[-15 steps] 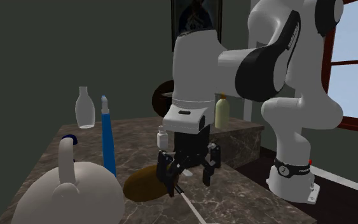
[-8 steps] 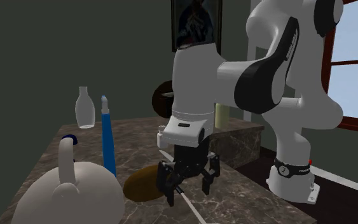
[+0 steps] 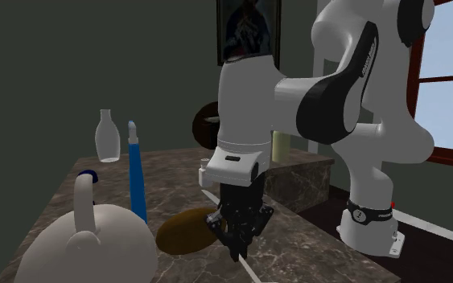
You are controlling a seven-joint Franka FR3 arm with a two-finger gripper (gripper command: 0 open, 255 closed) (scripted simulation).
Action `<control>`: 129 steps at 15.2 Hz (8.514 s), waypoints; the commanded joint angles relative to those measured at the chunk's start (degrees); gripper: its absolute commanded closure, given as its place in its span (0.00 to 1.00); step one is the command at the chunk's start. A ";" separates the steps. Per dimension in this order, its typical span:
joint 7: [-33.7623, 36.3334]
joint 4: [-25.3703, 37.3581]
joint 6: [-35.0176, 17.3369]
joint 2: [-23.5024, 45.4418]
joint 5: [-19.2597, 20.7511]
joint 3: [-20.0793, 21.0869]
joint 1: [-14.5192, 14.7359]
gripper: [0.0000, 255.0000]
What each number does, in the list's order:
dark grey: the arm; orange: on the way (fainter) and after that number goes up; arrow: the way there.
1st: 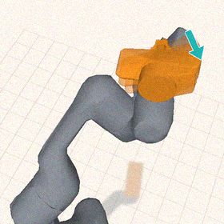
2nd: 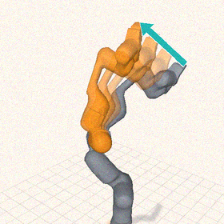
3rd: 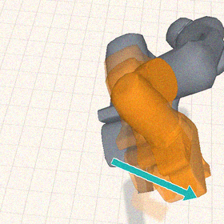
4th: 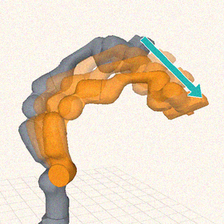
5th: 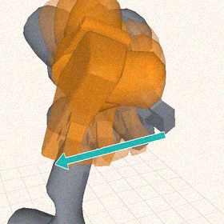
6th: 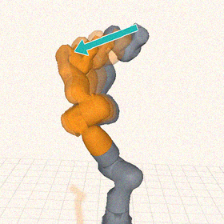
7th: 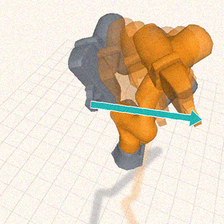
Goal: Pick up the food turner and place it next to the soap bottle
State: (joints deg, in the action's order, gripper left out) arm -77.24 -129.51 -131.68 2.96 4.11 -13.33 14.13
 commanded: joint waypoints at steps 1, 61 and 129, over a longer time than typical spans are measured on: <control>0.00 0.00 0.00 0.00 0.00 0.00 0.00 1.00; -1.26 34.12 42.29 -8.34 0.79 0.83 0.63 1.00; -71.79 33.16 71.33 -70.27 55.90 -36.95 -15.56 1.00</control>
State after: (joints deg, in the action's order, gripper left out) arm -147.03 -98.60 -60.56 -67.79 58.91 -49.36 -2.01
